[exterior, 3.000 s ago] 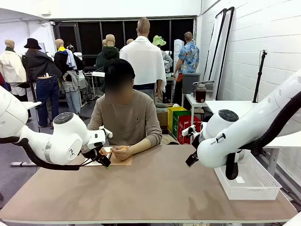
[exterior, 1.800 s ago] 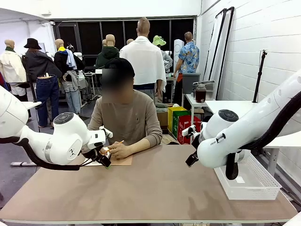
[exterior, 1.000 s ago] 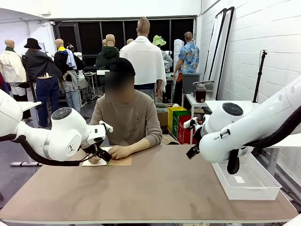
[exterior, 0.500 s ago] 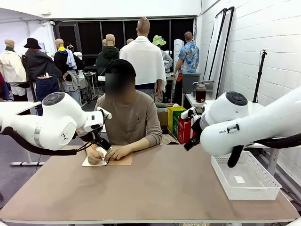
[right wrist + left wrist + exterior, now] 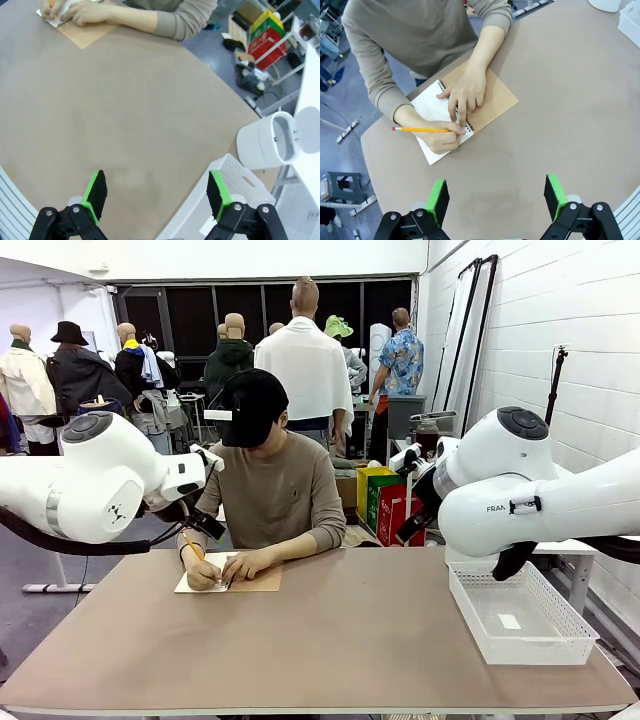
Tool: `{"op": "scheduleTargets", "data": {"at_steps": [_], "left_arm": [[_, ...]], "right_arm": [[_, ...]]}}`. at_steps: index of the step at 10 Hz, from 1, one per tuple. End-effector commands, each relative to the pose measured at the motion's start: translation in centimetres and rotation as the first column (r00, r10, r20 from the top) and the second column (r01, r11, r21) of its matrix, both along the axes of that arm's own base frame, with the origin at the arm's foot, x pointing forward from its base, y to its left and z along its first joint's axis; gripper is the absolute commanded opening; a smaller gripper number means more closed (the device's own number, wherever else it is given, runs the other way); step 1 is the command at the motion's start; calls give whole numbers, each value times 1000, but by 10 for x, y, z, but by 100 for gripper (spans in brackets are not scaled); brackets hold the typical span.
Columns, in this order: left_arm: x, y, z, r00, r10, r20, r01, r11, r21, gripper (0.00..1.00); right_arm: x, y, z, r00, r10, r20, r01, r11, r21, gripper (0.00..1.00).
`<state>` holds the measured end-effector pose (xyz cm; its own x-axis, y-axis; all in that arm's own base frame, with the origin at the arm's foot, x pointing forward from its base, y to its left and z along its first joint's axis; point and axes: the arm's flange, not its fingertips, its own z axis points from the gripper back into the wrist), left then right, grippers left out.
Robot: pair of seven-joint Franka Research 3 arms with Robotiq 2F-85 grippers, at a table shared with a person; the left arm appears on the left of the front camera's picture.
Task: Sort the paper based on its condition.
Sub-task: If a person hands you a paper, place it in the Organizing basket , and if it's crumpled, put it in the Trash can.
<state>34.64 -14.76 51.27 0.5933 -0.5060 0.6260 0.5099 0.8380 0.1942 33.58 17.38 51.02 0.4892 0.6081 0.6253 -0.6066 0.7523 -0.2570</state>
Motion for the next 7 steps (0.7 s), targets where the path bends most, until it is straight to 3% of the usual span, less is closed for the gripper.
{"op": "scheduleTargets", "data": {"at_steps": [1,7], "left_arm": [[-9,12,6,1000,-4,-19,3,1000,-23,100],[-25,16,25,998,-11,-62,9,999,-34,100]], "right_arm": [[-21,-17,-10,1000,22,5,-22,1000,-1,100],[-19,-27,-4,1000,31,-7,-30,999,44,100]]}}
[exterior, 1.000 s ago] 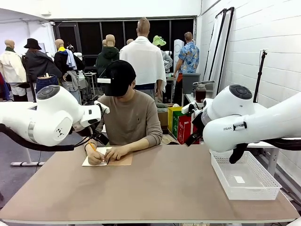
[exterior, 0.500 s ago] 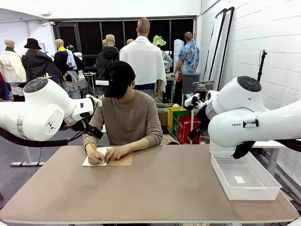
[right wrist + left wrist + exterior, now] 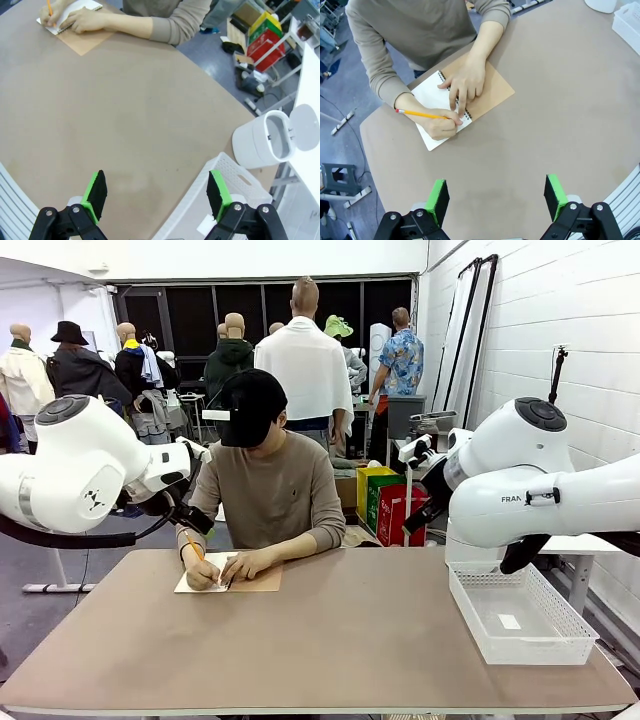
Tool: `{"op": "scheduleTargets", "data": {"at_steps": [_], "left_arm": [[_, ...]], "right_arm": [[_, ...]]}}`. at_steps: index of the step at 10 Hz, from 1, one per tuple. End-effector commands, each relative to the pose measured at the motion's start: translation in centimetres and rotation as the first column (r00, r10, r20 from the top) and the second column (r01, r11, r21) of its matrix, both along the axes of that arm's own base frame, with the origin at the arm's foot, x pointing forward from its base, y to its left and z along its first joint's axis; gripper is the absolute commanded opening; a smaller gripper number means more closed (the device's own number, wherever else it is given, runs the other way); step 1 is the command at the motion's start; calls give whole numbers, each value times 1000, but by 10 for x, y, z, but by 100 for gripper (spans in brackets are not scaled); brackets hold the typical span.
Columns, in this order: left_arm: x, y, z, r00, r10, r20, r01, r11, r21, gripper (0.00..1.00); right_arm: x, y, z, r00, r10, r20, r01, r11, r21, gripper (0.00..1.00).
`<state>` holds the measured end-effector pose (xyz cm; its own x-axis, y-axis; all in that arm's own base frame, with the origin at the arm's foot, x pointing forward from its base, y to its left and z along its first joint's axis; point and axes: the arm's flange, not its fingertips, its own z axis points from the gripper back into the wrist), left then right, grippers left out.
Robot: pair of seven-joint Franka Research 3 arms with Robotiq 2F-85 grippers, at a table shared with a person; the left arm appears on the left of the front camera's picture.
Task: Sort the paper based on its condition.
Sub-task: If a person hands you a paper, place it in the Organizing basket , and if it's crumpled, put it in the Trash can.
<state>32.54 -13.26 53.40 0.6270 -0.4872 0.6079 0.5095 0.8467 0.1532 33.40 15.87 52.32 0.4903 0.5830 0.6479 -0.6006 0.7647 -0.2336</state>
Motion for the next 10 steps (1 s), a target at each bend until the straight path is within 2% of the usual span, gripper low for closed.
{"op": "scheduleTargets", "data": {"at_steps": [1,7,8,10], "left_arm": [[-5,1,6,1000,-18,-14,18,1000,-13,100],[-4,1,5,1000,0,2,0,1000,-6,100],[-4,1,5,1000,0,2,0,1000,-6,100],[-4,1,5,1000,0,2,0,1000,-6,100]], "right_arm": [[-20,-12,-15,999,34,-8,-34,999,16,100],[-18,-12,-13,1000,29,5,-29,999,31,100],[-5,-2,10,1000,9,19,-9,1000,18,100],[-5,-2,10,1000,9,19,-9,1000,18,100]]}}
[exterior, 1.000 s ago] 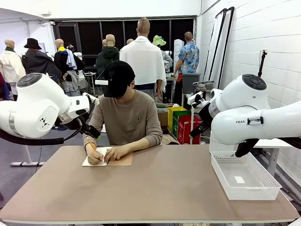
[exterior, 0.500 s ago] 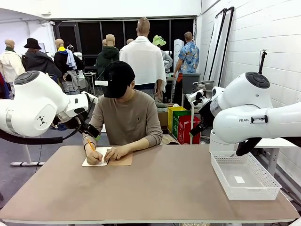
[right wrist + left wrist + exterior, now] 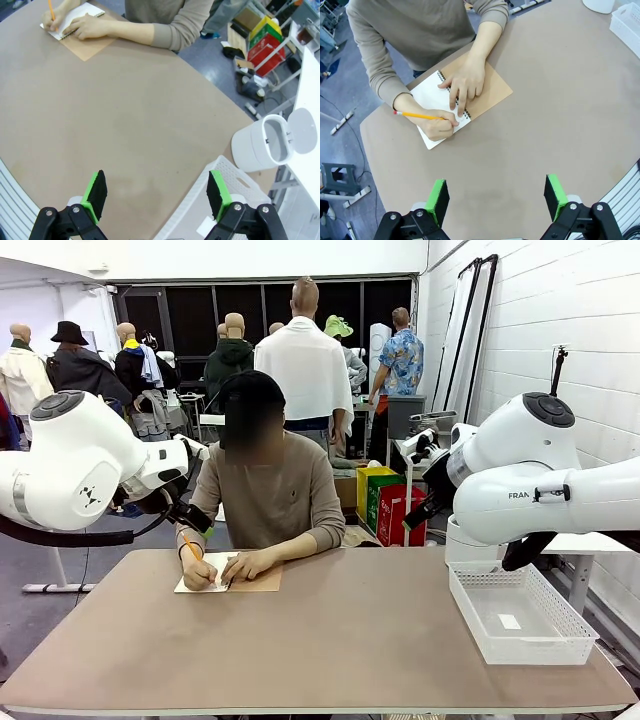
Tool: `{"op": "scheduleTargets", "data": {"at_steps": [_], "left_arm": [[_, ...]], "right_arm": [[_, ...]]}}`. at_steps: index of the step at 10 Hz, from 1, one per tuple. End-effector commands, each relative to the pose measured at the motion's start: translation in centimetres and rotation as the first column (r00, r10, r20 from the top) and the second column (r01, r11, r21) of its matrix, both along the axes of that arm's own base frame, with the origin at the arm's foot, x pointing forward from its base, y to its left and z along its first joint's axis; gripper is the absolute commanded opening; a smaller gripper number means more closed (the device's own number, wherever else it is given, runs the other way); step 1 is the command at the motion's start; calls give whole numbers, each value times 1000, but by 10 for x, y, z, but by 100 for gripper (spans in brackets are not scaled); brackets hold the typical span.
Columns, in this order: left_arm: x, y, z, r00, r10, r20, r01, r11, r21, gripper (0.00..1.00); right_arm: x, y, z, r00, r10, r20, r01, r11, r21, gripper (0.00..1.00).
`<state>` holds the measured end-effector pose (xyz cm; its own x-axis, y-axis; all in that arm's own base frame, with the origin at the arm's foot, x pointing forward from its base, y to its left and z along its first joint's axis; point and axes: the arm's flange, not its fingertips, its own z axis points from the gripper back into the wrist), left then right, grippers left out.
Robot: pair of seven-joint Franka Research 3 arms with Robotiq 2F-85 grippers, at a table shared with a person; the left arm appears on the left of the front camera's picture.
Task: Sort the paper based on its condition.
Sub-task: If a person hands you a paper, place it in the Organizing basket , and if it's crumpled, put it in the Trash can.
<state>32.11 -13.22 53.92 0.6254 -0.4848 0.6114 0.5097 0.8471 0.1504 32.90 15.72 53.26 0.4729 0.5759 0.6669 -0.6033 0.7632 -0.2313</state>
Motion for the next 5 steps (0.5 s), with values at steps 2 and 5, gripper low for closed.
{"op": "scheduleTargets", "data": {"at_steps": [2,5], "left_arm": [[0,1,0,1000,1,0,-1,1000,-2,100],[0,1,0,1000,1,0,-1,1000,-2,100]], "right_arm": [[0,0,0,1000,0,0,0,1000,0,100],[0,0,0,1000,0,0,0,1000,0,100]]}}
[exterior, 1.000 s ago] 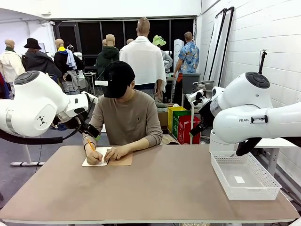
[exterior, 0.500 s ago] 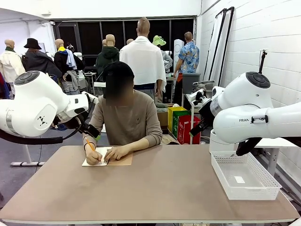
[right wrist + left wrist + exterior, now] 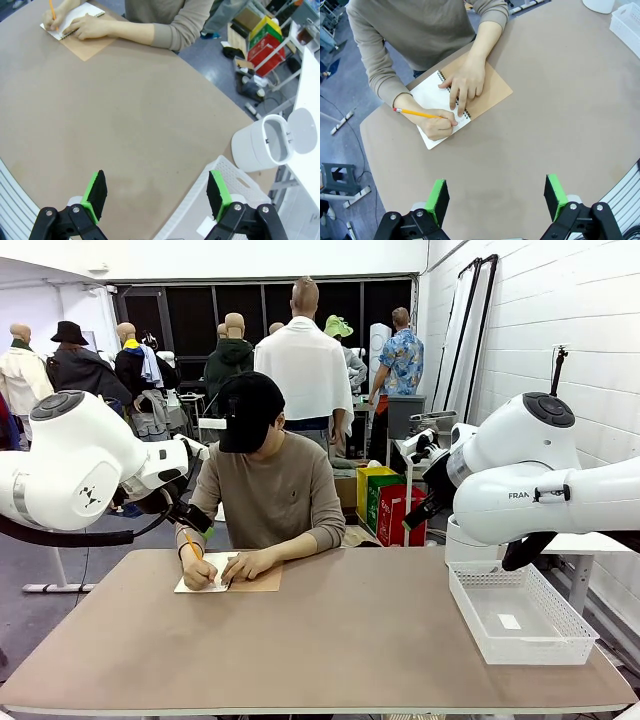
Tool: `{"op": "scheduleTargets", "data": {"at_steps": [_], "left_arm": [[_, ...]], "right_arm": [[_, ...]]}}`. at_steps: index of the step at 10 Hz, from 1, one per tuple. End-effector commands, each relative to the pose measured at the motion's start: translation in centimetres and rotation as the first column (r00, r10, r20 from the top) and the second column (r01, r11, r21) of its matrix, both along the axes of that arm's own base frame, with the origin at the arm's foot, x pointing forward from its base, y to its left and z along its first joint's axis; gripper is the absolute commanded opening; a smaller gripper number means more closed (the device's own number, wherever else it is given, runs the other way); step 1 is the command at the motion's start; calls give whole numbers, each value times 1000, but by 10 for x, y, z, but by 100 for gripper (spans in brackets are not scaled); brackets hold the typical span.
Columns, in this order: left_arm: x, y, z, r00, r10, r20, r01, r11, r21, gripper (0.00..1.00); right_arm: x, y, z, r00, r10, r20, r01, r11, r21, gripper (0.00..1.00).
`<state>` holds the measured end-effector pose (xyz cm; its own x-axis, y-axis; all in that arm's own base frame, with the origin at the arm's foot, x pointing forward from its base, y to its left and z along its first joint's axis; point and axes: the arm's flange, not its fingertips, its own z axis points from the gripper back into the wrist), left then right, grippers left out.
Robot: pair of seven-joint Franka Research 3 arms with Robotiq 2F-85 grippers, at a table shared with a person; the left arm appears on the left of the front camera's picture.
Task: Sort the paper based on its condition.
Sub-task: If a person hands you a paper, place it in the Organizing basket , and if it's crumpled, put it in the Trash can.
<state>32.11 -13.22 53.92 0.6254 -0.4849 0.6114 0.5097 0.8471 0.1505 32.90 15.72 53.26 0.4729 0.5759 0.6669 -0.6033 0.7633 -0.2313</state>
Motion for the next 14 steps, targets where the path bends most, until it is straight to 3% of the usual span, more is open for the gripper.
{"op": "scheduleTargets", "data": {"at_steps": [1,14], "left_arm": [[0,1,0,1000,1,0,-1,1000,-2,100],[0,1,0,1000,1,0,-1,1000,-2,100]], "right_arm": [[0,0,0,1000,0,0,0,1000,0,100],[0,0,0,1000,0,0,0,1000,0,100]]}}
